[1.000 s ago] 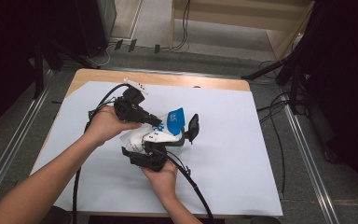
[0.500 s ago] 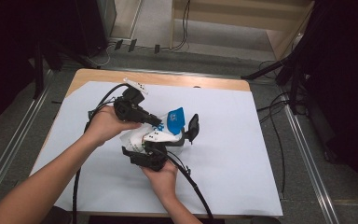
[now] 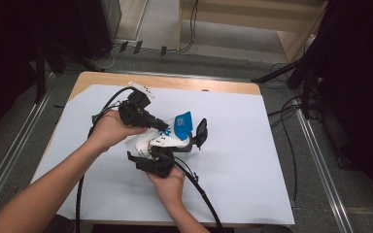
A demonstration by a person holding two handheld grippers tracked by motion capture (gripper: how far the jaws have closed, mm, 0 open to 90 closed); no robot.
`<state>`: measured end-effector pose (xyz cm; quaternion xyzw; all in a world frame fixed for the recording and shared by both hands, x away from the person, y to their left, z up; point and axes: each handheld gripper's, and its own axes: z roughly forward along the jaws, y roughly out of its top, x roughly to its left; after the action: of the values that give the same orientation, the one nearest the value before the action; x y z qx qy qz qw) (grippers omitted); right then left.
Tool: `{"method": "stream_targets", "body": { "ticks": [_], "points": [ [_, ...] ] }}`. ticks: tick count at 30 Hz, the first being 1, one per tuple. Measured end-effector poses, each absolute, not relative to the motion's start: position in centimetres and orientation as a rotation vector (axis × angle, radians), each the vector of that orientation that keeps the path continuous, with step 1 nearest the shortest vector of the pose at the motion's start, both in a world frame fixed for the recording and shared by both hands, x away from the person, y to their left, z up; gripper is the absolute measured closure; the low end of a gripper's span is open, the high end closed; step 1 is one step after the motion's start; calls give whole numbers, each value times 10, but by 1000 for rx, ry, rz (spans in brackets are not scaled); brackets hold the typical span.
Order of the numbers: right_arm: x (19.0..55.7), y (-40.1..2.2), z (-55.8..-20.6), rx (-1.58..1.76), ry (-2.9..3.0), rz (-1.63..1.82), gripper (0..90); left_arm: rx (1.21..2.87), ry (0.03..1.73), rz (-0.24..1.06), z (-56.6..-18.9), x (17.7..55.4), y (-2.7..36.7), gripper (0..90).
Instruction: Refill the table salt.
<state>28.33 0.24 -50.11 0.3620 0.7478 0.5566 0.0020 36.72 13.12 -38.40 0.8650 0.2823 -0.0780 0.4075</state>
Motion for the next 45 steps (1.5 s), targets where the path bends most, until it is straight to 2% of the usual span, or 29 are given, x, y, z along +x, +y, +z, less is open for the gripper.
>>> {"method": "stream_targets", "body": {
  "ticks": [45],
  "points": [
    [286,3,-499,1151,2356,1761,519,2179,723,-196,-383,369,131,888]
  ]
}}
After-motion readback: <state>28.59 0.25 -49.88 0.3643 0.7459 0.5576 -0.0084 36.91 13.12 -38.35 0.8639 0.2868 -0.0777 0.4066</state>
